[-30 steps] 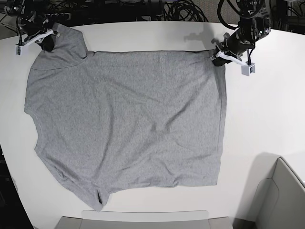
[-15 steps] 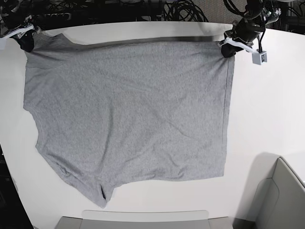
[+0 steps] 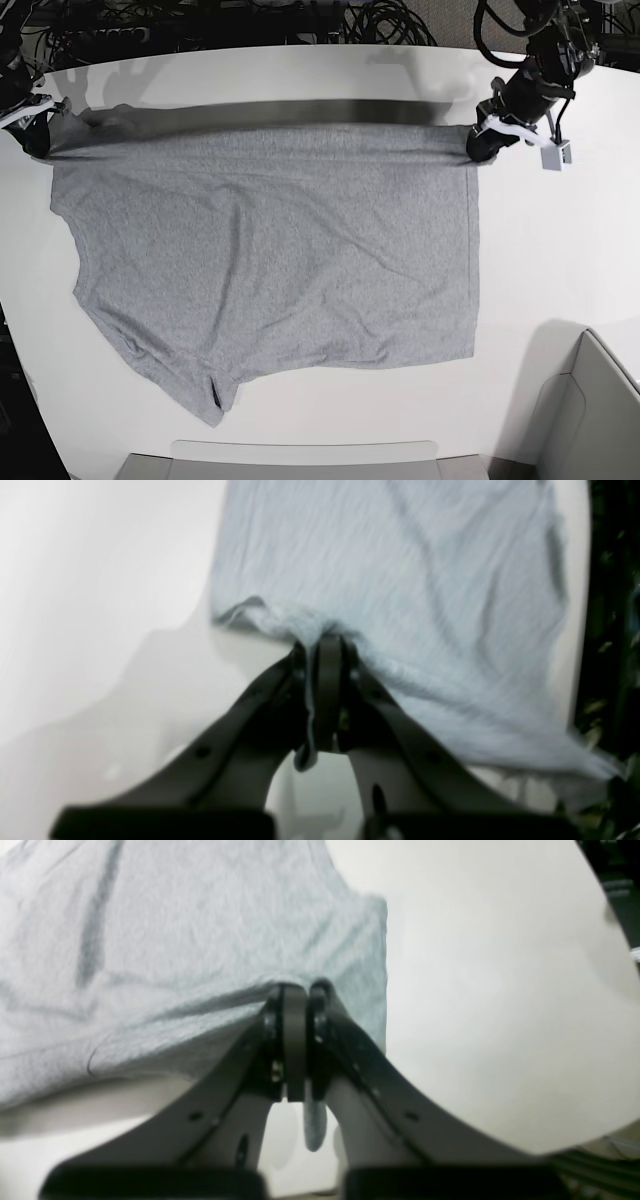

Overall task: Fold the T-shirt properly
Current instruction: 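Lift the shoulder edge with both grippers and fold it over the shirt body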

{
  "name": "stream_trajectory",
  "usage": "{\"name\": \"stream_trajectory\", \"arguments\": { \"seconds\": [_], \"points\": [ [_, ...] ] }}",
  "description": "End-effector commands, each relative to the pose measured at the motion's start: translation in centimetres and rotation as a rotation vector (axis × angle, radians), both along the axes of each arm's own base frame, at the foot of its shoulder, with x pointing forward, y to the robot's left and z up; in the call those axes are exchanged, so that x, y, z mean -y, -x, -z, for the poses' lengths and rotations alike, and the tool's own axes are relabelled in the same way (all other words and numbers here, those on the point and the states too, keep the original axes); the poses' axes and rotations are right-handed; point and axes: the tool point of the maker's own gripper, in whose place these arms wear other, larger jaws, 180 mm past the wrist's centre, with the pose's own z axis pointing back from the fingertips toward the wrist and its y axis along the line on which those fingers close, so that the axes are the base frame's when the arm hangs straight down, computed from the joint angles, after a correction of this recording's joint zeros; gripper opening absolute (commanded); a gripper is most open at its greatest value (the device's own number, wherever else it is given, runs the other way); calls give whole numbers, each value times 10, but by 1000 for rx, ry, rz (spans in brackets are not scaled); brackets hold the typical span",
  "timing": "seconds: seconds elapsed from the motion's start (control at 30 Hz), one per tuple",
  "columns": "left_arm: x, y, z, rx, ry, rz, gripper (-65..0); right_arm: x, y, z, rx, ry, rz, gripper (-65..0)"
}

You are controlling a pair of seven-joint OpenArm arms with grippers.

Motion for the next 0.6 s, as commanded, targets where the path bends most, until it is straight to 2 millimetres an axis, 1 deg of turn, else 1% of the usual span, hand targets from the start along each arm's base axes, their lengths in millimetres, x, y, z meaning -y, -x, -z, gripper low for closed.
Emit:
{"name": "stream_trajectory", "arguments": {
  "seconds": [0.0,0.03,0.1,0.17,0.27,0.4,0.47,0.57],
  "points": [
    [-5,-4,-7,12,3,-26,-650,6,-9,-14,34,47,-10,-650],
    [-7,-6,-5,0,13,-49,-650,6,-13,-14,30,57,-13,-650],
    [-13,-9,4,-30,37,-91,-650,-5,-24,-9,20,66,-49,-650],
    [-15,-15,9,-37,52,-104,-650,-15,-30,-1,-4,86,-84,-650],
    [-18,-27,9,-22,63,-118,-650,-29,-48,9,-26,110,-134,-650],
    [-27,-39,18,-36,42,-138,-650,-37,-70,23,-23,118,-160,-650],
    [-29,-48,19,-31,44,-146,-650,-39,-79,30,-29,138,-166,-650],
    [-32,-61,19,-20,56,-155,-650,-38,-92,30,-19,157,-173,-650]
  ]
}}
